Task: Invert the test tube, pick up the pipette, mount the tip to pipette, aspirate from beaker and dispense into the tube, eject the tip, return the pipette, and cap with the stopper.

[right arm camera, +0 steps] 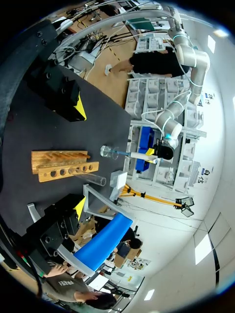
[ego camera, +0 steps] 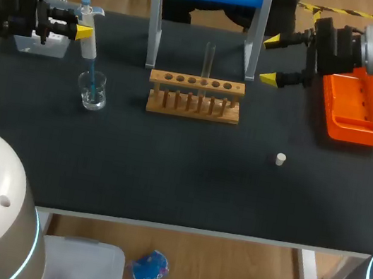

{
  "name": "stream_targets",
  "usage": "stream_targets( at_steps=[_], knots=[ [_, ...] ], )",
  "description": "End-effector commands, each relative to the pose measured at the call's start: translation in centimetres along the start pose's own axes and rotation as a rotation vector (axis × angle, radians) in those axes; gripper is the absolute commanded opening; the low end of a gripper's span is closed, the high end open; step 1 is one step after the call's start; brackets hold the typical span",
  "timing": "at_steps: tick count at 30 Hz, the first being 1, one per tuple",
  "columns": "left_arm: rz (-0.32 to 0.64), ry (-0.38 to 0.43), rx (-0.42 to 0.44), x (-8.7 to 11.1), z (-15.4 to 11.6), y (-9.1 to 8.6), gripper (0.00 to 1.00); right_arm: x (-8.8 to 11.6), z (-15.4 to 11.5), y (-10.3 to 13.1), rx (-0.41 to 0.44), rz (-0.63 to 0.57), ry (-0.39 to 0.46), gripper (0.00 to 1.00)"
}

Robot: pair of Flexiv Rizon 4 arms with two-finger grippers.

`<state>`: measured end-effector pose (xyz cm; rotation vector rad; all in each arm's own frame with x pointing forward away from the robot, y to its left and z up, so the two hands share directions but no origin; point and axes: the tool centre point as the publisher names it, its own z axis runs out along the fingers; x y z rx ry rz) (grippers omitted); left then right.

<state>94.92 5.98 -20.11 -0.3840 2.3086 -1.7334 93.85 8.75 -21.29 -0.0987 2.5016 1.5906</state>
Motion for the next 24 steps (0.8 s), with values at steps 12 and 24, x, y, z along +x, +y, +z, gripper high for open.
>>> stream_targets(
  at_steps=[12, 24],
  knots=[
    [0.007, -0.004, 0.000, -0.1, 0.1, -0.7, 0.00, 0.0, 0.0, 0.0, 0.000, -0.001, 0.000, 1.00],
    [0.030, -0.018, -0.027, 0.6, -0.1, -3.1, 0.00, 0.0, 0.0, 0.0, 0.000, -0.001, 0.000, 1.00]
  ],
)
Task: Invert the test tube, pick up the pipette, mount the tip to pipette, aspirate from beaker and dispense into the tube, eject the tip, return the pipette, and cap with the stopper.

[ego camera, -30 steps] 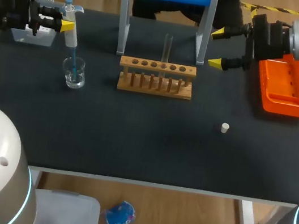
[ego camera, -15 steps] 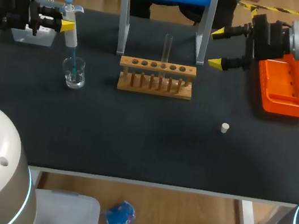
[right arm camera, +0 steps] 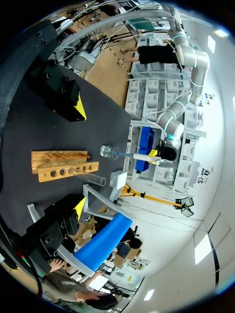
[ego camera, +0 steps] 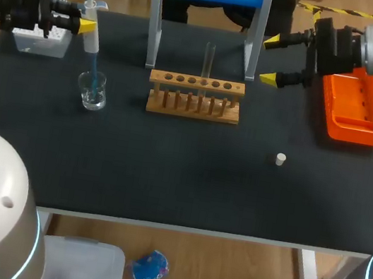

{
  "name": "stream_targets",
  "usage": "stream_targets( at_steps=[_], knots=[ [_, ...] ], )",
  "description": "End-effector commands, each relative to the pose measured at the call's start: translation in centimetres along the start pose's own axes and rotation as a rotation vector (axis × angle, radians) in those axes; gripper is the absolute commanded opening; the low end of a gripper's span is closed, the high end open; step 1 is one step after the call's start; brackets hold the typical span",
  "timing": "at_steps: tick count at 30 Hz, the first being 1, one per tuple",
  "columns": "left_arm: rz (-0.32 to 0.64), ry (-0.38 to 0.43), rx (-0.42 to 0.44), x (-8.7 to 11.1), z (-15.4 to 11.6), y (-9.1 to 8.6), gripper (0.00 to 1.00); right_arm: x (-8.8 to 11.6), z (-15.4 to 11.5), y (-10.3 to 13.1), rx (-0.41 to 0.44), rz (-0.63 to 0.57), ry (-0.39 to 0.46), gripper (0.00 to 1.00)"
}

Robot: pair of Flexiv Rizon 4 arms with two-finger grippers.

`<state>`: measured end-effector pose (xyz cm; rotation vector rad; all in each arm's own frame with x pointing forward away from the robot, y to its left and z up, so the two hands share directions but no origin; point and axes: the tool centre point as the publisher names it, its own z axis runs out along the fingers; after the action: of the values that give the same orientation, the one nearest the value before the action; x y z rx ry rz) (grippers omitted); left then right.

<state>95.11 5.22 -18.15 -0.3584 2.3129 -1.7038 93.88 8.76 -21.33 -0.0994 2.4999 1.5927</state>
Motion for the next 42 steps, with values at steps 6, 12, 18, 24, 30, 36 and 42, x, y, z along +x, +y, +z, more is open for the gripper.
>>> stream_targets(
  at_steps=[6, 12, 18, 24, 30, 36, 42],
  knots=[
    [0.016, -0.023, -0.017, 1.1, -0.5, -2.1, 0.00, 0.0, 0.0, 0.0, 0.002, 0.000, 0.001, 1.00],
    [0.024, -0.035, -0.026, 1.7, -0.6, -2.9, 0.00, 0.0, 0.0, 0.0, 0.002, 0.000, 0.001, 1.00],
    [0.045, -0.053, -0.027, 1.7, -1.0, -3.9, 0.00, 0.0, 0.0, 0.0, 0.002, 0.000, 0.001, 1.00],
    [0.061, -0.061, -0.027, 1.5, -1.3, -4.8, 0.00, 0.0, 0.0, 0.0, 0.002, 0.000, 0.001, 1.00],
    [0.072, -0.065, -0.031, 1.6, -1.4, -5.2, 0.00, 0.0, 0.0, 0.0, 0.002, 0.000, 0.001, 1.00],
    [0.072, -0.065, -0.031, 1.6, -1.4, -5.2, 0.00, 0.0, 0.0, 0.0, 0.002, 0.000, 0.001, 1.00],
    [0.072, -0.065, -0.031, 1.6, -1.4, -5.2, 0.00, 0.0, 0.0, 0.0, 0.002, 0.000, 0.001, 1.00]
  ],
)
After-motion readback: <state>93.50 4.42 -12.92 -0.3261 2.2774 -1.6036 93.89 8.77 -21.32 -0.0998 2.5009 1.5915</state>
